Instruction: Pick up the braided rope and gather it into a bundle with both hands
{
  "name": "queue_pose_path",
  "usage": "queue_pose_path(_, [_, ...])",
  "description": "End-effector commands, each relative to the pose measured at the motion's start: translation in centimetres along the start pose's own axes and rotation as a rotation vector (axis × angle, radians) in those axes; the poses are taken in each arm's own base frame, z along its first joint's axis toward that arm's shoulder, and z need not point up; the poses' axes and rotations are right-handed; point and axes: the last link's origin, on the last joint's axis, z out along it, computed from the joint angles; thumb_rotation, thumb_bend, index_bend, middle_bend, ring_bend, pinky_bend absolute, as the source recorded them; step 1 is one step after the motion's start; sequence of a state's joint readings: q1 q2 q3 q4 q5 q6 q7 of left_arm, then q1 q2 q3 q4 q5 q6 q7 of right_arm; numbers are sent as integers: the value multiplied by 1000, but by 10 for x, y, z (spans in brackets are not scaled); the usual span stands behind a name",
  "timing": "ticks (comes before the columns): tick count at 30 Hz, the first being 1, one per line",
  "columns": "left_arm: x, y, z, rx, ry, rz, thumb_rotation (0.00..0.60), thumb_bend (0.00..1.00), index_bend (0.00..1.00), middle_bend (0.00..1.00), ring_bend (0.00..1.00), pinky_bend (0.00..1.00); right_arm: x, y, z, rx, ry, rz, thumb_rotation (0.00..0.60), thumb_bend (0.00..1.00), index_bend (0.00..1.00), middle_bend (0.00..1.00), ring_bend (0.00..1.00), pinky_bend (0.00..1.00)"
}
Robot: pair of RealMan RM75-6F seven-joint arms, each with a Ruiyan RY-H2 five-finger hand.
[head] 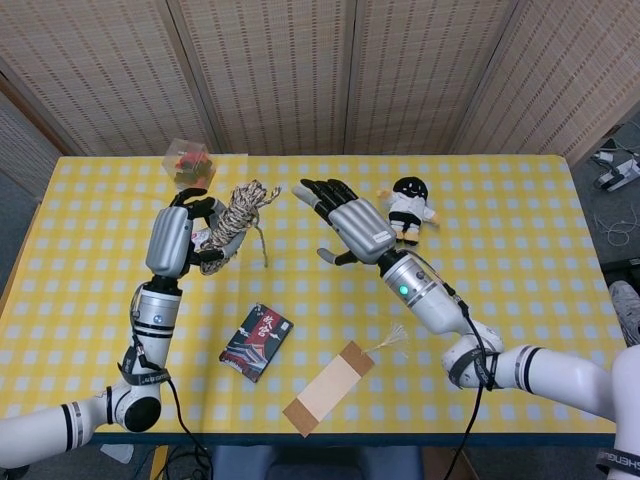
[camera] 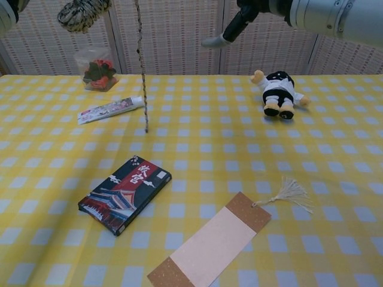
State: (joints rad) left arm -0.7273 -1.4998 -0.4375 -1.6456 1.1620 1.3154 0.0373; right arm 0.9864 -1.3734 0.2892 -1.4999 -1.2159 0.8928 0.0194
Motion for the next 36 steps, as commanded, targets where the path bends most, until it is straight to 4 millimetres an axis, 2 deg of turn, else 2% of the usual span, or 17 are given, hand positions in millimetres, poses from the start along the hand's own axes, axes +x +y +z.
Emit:
queue_pose_path(1, [1, -2, 0, -2, 0, 21, 529, 266, 724, 766, 584, 203, 5, 13, -21, -46, -5, -30, 600, 249, 0, 0, 0, 0])
queue_pose_path(6, [4, -7, 0, 1, 3, 45, 530, 266, 724, 766, 584, 203, 12, 34, -59, -113, 7, -73, 600, 266, 0, 0, 0, 0])
queue_pose_path(9, [6, -11, 0, 8, 10, 46, 530, 265, 725, 766, 584, 203, 18, 48, -90, -163, 25, -121, 600, 305, 1, 12, 0, 0])
queue_pose_path(18, [11, -19, 0, 18, 20, 61, 533, 266, 725, 766, 584, 203, 25, 77, -179, -308, 67, -190, 600, 341, 93, 90, 0, 0])
queue_pose_path(30, [16, -26, -3, 18, 44, 100, 558, 266, 725, 766, 584, 203, 15, 89, -281, -487, 118, -214, 600, 341, 117, 106, 0, 0])
queue_pose_path(36, [17, -26, -3, 14, 55, 109, 561, 266, 725, 766, 584, 203, 10, 89, -313, -551, 147, -222, 600, 341, 123, 107, 0, 0])
